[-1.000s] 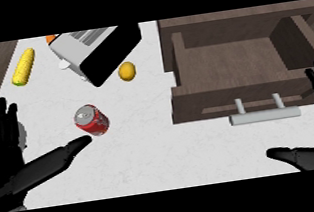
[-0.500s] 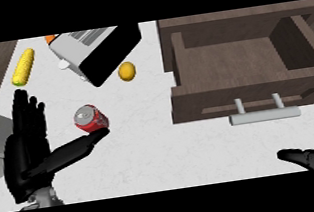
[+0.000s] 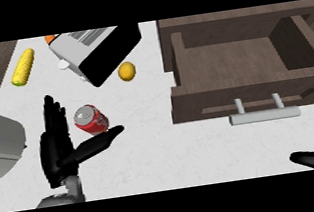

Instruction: Pick up the can, place it into the drawer and close the drawer

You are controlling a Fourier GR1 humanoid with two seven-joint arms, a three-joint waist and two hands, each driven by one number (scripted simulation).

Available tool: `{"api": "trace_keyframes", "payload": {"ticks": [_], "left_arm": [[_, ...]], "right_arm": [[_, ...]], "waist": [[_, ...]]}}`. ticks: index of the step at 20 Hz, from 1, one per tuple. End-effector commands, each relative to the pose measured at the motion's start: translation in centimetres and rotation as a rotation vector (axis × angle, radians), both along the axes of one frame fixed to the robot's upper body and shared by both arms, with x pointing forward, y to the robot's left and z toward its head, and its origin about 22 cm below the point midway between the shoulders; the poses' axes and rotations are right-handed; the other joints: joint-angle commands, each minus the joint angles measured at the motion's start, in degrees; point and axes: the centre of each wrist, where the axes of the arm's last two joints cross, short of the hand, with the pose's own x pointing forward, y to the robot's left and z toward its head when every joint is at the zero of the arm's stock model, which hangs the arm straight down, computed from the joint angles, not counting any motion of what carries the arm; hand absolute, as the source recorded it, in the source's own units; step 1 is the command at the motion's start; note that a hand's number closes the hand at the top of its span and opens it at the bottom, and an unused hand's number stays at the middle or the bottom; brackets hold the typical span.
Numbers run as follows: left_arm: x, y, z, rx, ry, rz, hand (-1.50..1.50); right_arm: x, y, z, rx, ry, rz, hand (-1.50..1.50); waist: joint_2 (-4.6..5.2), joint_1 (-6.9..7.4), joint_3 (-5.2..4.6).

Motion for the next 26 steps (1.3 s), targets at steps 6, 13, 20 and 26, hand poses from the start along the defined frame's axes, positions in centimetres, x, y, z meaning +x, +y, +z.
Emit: {"api": "trace_keyframes", "payload": {"ticks": [6,13,20,26], "left_arm": [[-0.4,1.1,-5.0,0.007,0.03,0.077,-1.5],[0.1,2.0,-8.7,-0.02,0.06,0.095,-1.5],[0.4,2.1,-12.4,-0.026,0.069,0.083,-1.5],[1.4,5.2,-13.2,-0.072,0.079,0.137,-1.5]], "right_arm": [[-1.5,0.1,0.3,-0.005,-0.015,-0.017,-1.5],[-2.0,-1.3,1.5,-0.017,-0.009,-0.007,-1.5],[-3.6,-1.2,0.8,-0.024,0.009,-0.021,-1.5],[-2.9,0.4,2.4,-0.005,-0.023,-0.022,-1.5]], "waist": [[-0.03,0.03,0.0],[-0.02,0.04,0.0],[0.01,-0.19,-0.01],[0.03,-0.12,-0.03]]}}
